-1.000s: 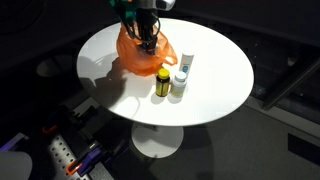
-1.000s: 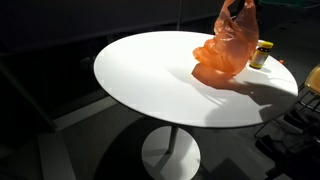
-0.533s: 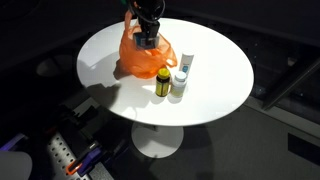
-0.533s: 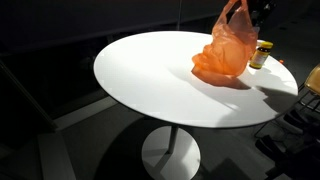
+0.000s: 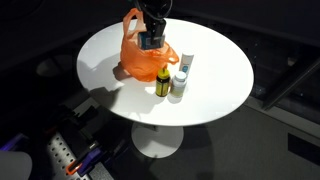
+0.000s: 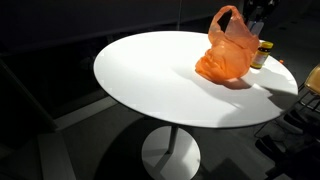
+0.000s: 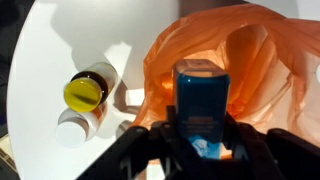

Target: Remove the blue container from the plastic bag and put it on the table

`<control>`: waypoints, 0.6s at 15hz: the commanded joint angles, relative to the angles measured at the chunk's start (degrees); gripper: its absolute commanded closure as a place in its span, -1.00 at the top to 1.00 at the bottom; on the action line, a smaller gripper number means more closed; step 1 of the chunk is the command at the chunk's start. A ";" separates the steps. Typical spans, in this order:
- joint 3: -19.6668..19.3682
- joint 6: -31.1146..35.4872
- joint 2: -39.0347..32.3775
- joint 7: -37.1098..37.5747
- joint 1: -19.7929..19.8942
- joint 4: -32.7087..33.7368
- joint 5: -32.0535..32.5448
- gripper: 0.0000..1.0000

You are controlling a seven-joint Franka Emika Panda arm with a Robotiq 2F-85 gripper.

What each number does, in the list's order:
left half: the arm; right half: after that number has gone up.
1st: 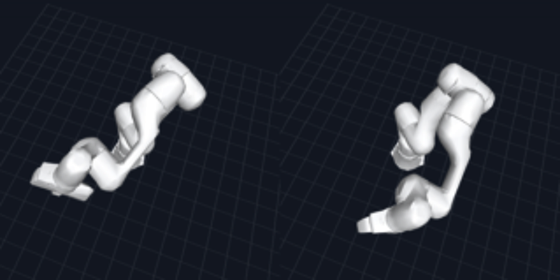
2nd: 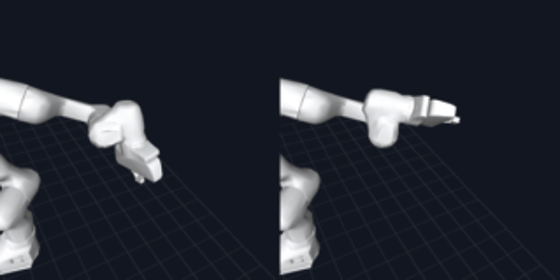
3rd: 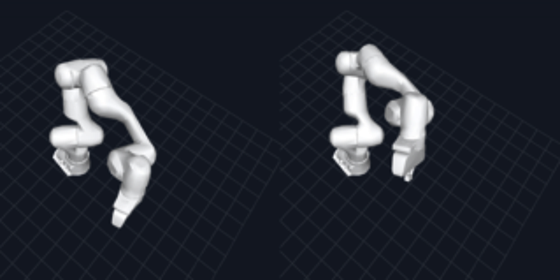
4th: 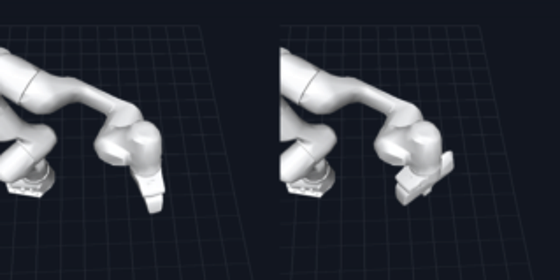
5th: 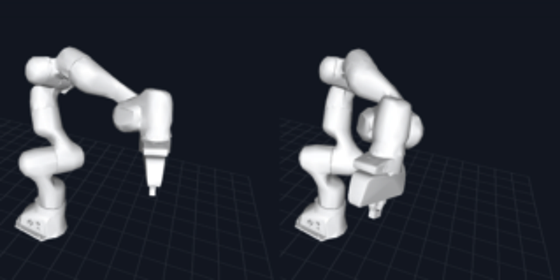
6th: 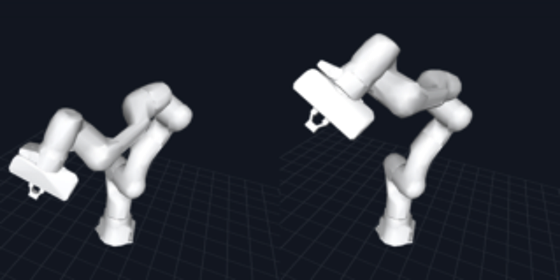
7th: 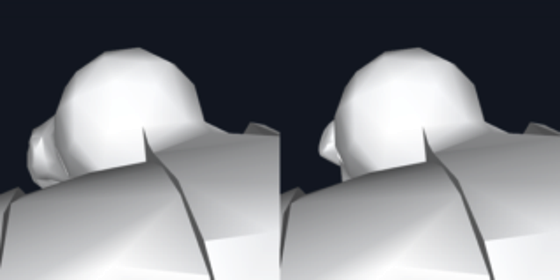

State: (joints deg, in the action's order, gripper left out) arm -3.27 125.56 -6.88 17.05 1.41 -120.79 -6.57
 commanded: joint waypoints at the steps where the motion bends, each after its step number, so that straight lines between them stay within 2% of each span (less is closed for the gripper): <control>1: -0.03 -1.33 3.28 -2.00 0.60 -0.66 -0.46 -0.65; 4: -0.26 -2.52 4.39 -1.52 0.88 -0.10 -0.41 -0.65; 5: 0.09 -0.61 2.53 -0.41 0.46 0.03 0.02 -0.15; 9: -0.07 -1.25 3.44 -0.41 0.63 0.02 0.02 -0.15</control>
State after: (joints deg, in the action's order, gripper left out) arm -3.55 124.41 -3.44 16.64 1.82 -120.85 -6.57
